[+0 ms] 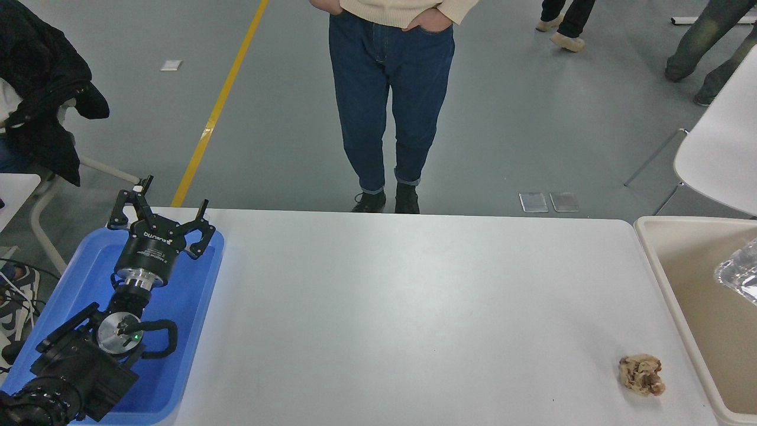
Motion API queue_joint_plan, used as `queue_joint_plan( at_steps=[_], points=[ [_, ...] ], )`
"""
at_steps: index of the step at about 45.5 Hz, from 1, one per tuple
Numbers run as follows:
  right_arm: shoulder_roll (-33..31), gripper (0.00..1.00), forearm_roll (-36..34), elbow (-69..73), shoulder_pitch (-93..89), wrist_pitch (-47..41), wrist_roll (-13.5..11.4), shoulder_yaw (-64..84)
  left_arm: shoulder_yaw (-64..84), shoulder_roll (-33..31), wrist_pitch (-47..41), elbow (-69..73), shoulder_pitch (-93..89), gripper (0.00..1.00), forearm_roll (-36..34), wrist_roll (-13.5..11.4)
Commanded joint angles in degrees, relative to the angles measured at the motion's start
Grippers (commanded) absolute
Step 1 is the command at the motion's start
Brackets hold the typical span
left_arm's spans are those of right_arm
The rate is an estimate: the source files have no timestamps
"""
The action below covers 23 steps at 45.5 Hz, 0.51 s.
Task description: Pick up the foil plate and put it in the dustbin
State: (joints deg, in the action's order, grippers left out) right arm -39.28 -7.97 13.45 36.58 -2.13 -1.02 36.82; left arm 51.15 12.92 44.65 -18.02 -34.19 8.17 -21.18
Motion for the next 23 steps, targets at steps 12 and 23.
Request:
queue_joint_plan(
  at_steps=[12, 23],
  points=[
    [2.5, 0.97, 0.2, -2.5, -2.1, 9.1, -0.8, -1.0, 0.0, 0.0, 0.0, 0.0, 0.0, 1.00, 0.0, 0.0],
    [3.6, 1.00, 0.2, -2.5, -2.8, 9.2, -0.8, -0.9, 0.0, 0.0, 0.0, 0.0, 0.1, 1.00, 0.0, 0.0]
  ],
)
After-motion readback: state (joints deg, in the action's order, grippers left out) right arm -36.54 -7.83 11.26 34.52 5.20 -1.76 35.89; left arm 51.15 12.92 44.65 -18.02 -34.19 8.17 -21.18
